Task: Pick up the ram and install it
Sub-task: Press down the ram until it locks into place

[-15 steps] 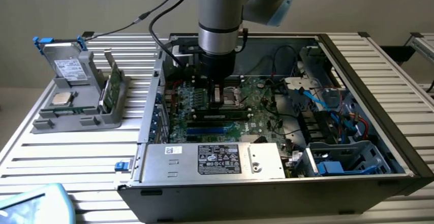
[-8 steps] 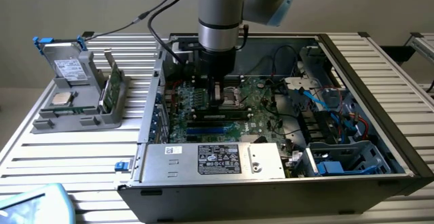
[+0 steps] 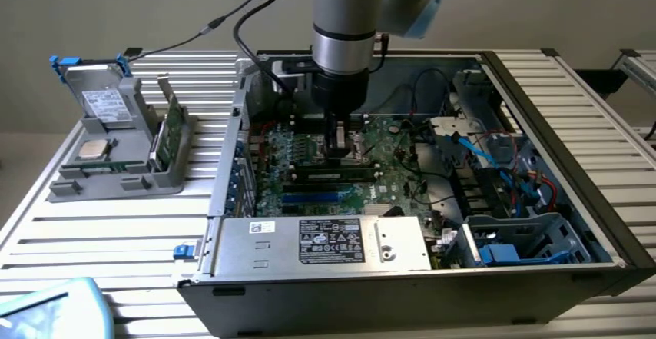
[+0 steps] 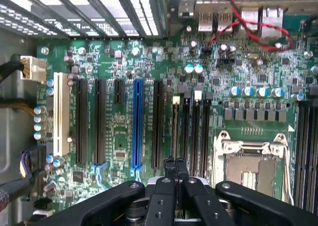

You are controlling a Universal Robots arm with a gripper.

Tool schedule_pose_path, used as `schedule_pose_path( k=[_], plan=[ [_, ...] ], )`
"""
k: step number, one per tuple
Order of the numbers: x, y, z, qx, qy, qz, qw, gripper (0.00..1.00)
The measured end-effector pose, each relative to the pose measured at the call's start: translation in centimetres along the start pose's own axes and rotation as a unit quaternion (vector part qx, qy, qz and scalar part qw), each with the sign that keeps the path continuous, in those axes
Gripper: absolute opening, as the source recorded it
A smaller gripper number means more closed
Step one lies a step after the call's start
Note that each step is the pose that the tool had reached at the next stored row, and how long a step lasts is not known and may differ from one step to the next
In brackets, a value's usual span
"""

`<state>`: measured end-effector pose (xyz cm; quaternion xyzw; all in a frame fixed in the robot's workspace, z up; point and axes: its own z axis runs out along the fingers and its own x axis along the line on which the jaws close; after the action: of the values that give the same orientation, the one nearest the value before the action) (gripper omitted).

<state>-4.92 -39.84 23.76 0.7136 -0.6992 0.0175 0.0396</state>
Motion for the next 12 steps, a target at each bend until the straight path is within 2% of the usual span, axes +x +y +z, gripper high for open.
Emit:
schedule_pose_path(
  k=[5, 12],
  plan=[
    [0.0, -1.29, -0.1, -0.0011, 0.0, 0.0, 1.0, 0.11],
    [0.0, -1.31, -0.09, -0.0011, 0.0, 0.0, 1.0, 0.11]
  ],
)
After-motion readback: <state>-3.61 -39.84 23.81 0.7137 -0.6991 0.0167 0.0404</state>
